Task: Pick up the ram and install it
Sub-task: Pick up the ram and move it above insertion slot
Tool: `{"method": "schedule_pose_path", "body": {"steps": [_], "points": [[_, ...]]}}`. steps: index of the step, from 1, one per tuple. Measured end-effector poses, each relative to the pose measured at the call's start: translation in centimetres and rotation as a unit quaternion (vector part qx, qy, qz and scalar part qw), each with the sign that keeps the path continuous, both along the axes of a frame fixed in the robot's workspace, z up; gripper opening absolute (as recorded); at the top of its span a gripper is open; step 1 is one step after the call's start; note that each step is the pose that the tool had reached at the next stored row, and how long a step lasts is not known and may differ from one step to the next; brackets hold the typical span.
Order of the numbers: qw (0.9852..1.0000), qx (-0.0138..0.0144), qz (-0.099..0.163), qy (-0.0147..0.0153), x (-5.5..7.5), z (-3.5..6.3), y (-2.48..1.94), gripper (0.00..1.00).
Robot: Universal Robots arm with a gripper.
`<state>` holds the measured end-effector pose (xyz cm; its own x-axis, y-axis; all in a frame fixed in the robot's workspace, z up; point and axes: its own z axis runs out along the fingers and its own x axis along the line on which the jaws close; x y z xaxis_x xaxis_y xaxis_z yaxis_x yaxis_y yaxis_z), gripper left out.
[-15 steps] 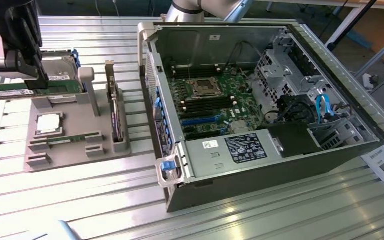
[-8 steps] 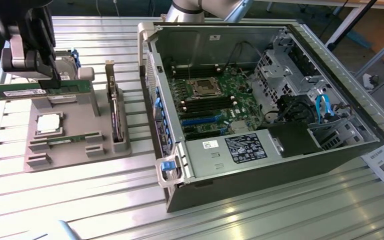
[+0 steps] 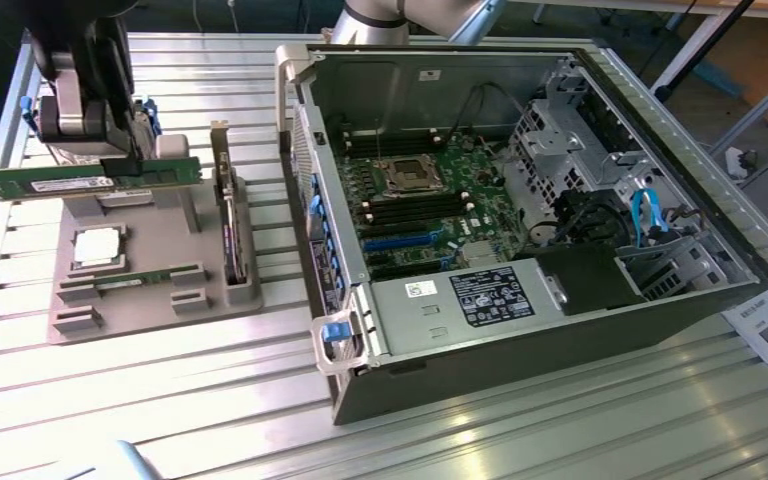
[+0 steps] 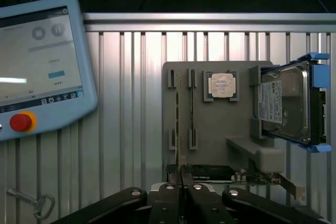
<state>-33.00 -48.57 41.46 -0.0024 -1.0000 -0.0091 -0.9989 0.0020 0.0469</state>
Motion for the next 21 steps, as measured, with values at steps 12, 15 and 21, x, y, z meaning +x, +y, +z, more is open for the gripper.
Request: {"method": "schedule_pose_path", "body": {"steps": [12,15,21], "points": [[1.0000,0.0000,0.000,0.0000,1.8,0.00,-0.03,0.12],[1.0000,0.0000,0.000,0.0001,2.2,0.00,-0.04,0.12],[1.0000,0.0000,0.000,0.0002,3.5,0.00,-0.04,0.12]]}}
